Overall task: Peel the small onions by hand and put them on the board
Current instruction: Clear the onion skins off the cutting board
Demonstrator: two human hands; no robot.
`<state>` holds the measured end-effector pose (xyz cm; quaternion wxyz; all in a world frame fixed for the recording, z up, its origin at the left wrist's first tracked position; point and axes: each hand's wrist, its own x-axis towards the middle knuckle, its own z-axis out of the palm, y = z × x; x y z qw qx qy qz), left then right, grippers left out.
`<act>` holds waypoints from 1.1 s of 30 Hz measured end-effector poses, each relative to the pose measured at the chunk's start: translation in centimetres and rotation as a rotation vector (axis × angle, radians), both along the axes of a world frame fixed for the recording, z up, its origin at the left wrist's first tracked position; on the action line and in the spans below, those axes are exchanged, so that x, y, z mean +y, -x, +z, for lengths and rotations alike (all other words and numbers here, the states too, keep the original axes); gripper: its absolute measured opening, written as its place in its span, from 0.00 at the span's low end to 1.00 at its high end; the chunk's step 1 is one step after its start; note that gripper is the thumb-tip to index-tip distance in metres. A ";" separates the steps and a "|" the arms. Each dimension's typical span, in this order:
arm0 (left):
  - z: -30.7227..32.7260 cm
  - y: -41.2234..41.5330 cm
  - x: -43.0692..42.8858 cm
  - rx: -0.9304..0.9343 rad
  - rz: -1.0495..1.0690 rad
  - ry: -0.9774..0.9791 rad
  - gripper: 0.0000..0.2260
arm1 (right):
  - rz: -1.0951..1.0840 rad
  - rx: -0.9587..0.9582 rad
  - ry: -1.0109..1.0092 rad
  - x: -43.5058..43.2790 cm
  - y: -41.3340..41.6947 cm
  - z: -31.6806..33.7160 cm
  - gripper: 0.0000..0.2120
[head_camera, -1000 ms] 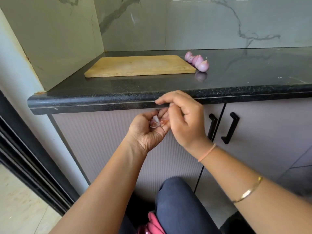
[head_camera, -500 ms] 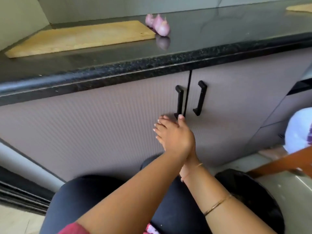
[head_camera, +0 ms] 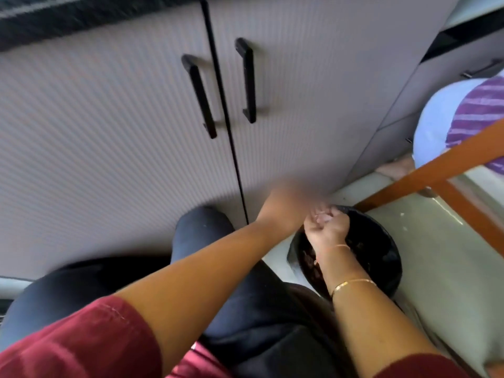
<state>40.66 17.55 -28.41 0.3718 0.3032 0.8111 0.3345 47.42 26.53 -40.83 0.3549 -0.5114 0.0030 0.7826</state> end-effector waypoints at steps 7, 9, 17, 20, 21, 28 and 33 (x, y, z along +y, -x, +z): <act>-1.3 -1.4 1.7 -0.024 -0.146 0.074 0.18 | 0.000 -0.406 0.016 2.1 -6.2 -1.9 0.13; -1.5 -1.3 1.8 -0.018 -0.150 0.086 0.18 | 0.082 -0.500 0.070 2.5 -6.4 -1.7 0.18; -1.7 0.2 0.8 -0.020 -0.090 0.054 0.18 | 0.482 -0.792 -0.179 3.0 -5.7 -1.4 0.18; -1.6 0.8 0.0 -0.013 -0.050 0.034 0.17 | 0.643 -0.951 -0.229 2.5 -4.7 -1.7 0.12; -1.5 1.2 -0.4 0.004 -0.029 0.032 0.17 | 0.685 -0.965 -0.258 2.1 -4.0 -1.6 0.10; -0.2 4.5 -5.0 0.033 0.144 -0.047 0.14 | 1.000 -1.025 -0.898 -3.0 2.6 2.2 0.15; 1.8 7.4 -10.2 0.176 0.302 -0.103 0.11 | 1.006 -0.888 -1.434 -8.4 7.6 8.1 0.08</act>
